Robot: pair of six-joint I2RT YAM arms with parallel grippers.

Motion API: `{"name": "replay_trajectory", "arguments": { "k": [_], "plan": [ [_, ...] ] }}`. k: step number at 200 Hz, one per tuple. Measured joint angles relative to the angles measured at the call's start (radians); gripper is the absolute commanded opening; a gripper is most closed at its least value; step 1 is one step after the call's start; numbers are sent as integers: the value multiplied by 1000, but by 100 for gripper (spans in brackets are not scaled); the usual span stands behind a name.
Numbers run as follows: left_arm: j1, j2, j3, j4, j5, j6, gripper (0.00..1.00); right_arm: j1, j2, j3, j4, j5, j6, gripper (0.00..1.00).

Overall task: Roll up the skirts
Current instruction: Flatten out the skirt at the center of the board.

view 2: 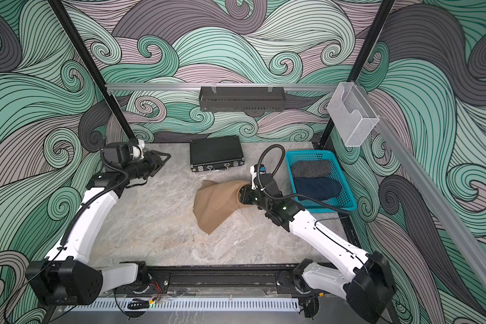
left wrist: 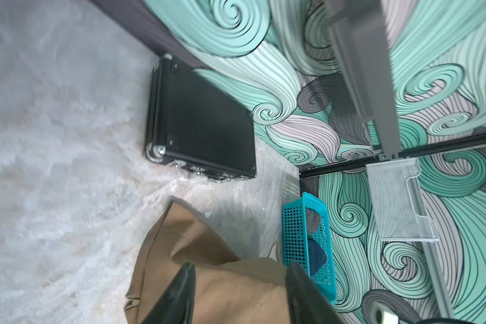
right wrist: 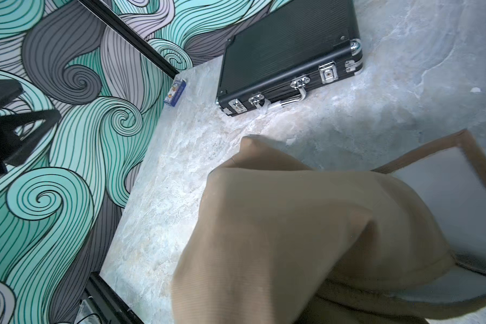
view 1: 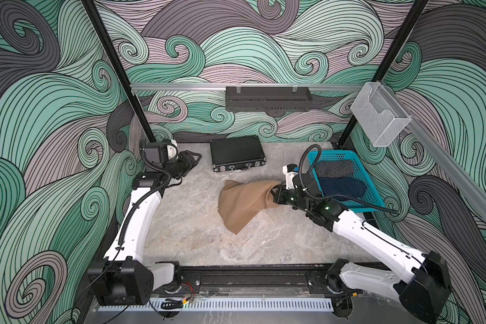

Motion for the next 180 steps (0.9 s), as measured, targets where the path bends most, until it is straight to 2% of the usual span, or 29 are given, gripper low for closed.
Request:
{"name": "replay_trajectory", "arguments": {
  "k": [15,36,55,72,96,119,149,180],
  "plan": [
    [-29,71,-50,-29,19,16,62,-8,9,-13,-38,6,-19,2],
    [-116,193,-166,-39,42,27,64,-31,23,-32,-114,18,-38,0],
    [-212,236,-263,-51,56,26,64,-68,26,-39,-176,28,-59,0],
    [-277,254,-286,-52,68,19,64,-94,17,-46,-206,32,-78,1],
    [-294,287,-285,-21,68,4,64,-114,-10,-71,-232,33,-99,1],
    [-305,302,-298,-19,20,-10,66,-129,-35,-93,-244,27,-114,1],
    [-346,217,-388,-10,-45,-23,68,-139,-45,-98,-253,18,-136,1],
    [-375,205,-485,76,-17,-55,65,-140,-49,-101,-256,4,-155,1]
  ]
}}
